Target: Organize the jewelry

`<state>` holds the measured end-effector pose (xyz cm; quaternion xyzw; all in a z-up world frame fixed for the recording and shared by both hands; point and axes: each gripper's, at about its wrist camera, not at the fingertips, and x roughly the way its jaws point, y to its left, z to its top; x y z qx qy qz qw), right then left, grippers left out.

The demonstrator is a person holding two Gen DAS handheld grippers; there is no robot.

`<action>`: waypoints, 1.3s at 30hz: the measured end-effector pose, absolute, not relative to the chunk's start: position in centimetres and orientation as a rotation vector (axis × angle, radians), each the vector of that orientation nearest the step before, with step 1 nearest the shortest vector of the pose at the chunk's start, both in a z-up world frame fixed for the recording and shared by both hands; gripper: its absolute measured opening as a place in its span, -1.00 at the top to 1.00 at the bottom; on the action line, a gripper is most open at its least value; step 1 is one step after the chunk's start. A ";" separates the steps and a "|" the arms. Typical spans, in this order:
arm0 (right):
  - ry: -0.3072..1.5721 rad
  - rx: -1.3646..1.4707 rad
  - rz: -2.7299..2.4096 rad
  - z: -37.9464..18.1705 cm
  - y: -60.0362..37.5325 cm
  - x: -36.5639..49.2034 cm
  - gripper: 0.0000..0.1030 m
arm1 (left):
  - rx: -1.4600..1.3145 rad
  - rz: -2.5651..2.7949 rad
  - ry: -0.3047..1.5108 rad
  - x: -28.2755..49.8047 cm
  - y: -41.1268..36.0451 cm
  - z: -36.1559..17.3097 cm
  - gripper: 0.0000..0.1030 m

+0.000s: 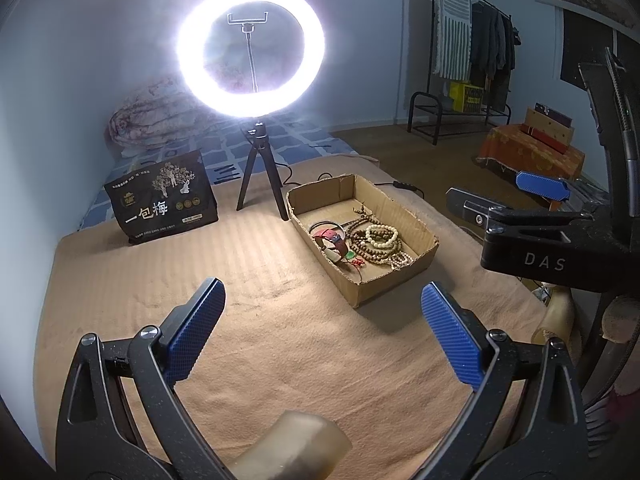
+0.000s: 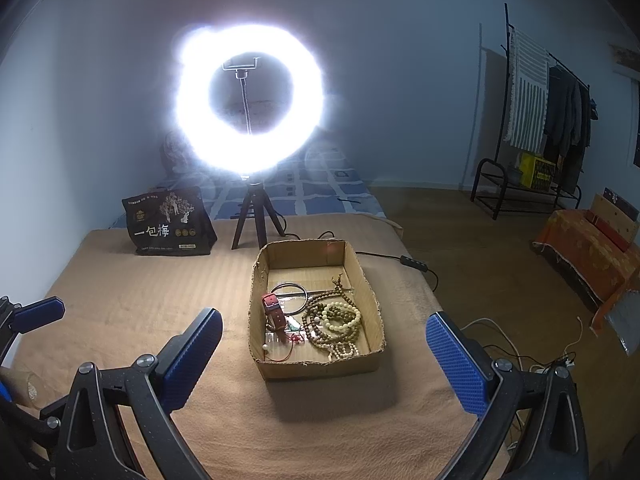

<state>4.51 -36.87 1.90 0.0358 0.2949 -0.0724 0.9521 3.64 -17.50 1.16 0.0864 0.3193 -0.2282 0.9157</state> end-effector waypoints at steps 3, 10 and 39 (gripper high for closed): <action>0.600 0.073 -0.147 1.9 -36.8 4.5 -0.99 | 0.177 -0.470 0.658 3.7 -17.5 1.2 -0.95; 0.603 0.073 -0.147 1.9 -36.8 4.6 -0.99 | 0.176 -0.470 0.657 3.7 -17.5 1.2 -0.95; 0.603 0.071 -0.145 1.8 -36.9 4.6 -0.99 | 0.170 -0.469 0.654 3.6 -17.5 1.5 -0.95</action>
